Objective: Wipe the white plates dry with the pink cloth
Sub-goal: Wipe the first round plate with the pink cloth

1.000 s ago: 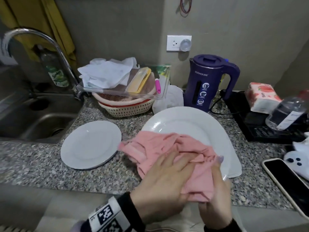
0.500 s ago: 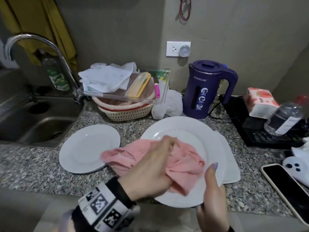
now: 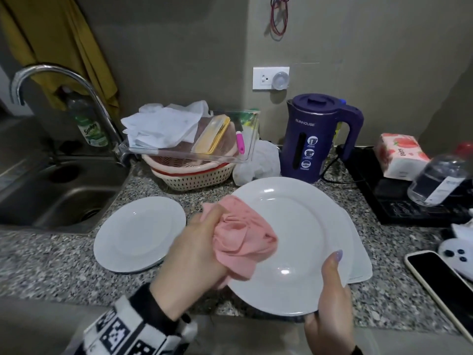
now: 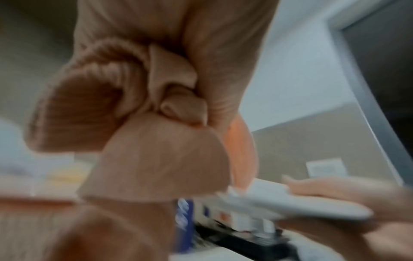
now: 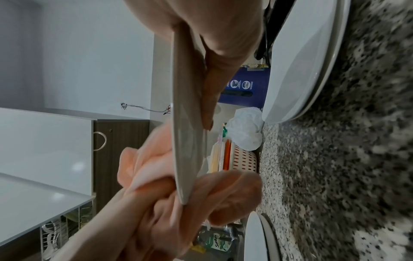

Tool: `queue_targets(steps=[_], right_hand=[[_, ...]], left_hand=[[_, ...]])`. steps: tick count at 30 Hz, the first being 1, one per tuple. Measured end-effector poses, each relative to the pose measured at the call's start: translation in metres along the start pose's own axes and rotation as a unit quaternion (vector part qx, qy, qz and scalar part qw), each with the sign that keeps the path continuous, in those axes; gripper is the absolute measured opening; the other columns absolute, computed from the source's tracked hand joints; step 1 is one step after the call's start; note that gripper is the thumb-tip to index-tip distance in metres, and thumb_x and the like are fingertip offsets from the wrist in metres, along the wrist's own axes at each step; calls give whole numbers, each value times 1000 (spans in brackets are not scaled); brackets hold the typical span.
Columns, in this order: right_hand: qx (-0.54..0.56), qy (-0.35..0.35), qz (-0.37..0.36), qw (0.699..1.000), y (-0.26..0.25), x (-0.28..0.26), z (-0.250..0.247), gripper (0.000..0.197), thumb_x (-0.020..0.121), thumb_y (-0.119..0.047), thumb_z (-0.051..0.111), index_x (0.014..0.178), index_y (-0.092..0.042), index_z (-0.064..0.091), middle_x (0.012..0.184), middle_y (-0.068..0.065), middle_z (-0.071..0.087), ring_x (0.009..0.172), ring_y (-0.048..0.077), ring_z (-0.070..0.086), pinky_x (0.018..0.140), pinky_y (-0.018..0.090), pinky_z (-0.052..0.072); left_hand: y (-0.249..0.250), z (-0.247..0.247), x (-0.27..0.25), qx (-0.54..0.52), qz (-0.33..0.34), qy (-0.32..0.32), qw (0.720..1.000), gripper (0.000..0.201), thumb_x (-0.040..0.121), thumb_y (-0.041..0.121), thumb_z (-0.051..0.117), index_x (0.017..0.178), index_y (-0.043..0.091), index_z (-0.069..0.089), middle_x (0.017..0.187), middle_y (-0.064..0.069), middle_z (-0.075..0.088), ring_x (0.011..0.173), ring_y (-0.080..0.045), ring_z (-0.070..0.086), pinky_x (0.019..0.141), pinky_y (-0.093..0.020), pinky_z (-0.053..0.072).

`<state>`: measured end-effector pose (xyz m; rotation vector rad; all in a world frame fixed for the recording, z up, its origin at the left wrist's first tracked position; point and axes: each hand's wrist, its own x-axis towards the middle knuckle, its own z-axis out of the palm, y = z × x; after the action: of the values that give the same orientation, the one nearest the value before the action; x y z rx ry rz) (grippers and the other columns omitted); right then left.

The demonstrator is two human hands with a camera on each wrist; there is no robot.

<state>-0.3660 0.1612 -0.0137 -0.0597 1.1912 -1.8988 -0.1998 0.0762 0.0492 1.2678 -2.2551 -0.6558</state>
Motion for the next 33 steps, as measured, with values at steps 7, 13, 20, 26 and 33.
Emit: queue_targets(steps=[7, 13, 20, 26, 33], right_hand=[[-14, 7, 9, 1000, 0, 5, -3, 53, 88, -48, 51, 133, -21, 53, 114, -8, 67, 95, 9, 66, 86, 33, 51], [-57, -15, 26, 998, 13, 2, 0, 81, 53, -73, 72, 117, -24, 63, 101, -5, 74, 87, 17, 72, 73, 37, 59], [-69, -35, 12, 997, 20, -2, 9, 62, 71, -63, 60, 115, -19, 62, 101, -3, 73, 93, 18, 70, 85, 38, 53], [-80, -69, 41, 994, 25, -8, 11, 61, 69, -70, 58, 110, -26, 64, 106, 0, 72, 96, 23, 70, 92, 47, 52], [-72, -58, 3, 996, 38, -8, 3, 71, 47, -75, 70, 97, -24, 68, 98, -9, 74, 88, 16, 71, 85, 42, 56]], left_hand=[[23, -52, 6, -373, -54, 140, 916, 37, 92, 0, 54, 66, 25, 62, 34, -3, 46, 26, -4, 37, 31, -11, 27], [10, -5, 7, -104, 10, -54, 993, 58, 68, 44, 70, 120, 33, 47, 107, 14, 61, 99, -3, 59, 77, -16, 48], [-3, 23, -17, 65, -49, -226, 971, 121, 62, 83, 59, 143, 51, -24, 137, 12, -55, 138, -24, -39, 117, -60, 0], [5, 34, -25, 237, 67, -124, 961, 73, 79, 78, 2, 140, 51, -30, 161, 11, -10, 136, -27, 25, 106, -47, 28], [-32, 21, -13, 298, 30, -145, 943, 58, 77, 55, 49, 130, 31, 45, 128, 0, 54, 92, -31, 57, 59, -43, 52]])
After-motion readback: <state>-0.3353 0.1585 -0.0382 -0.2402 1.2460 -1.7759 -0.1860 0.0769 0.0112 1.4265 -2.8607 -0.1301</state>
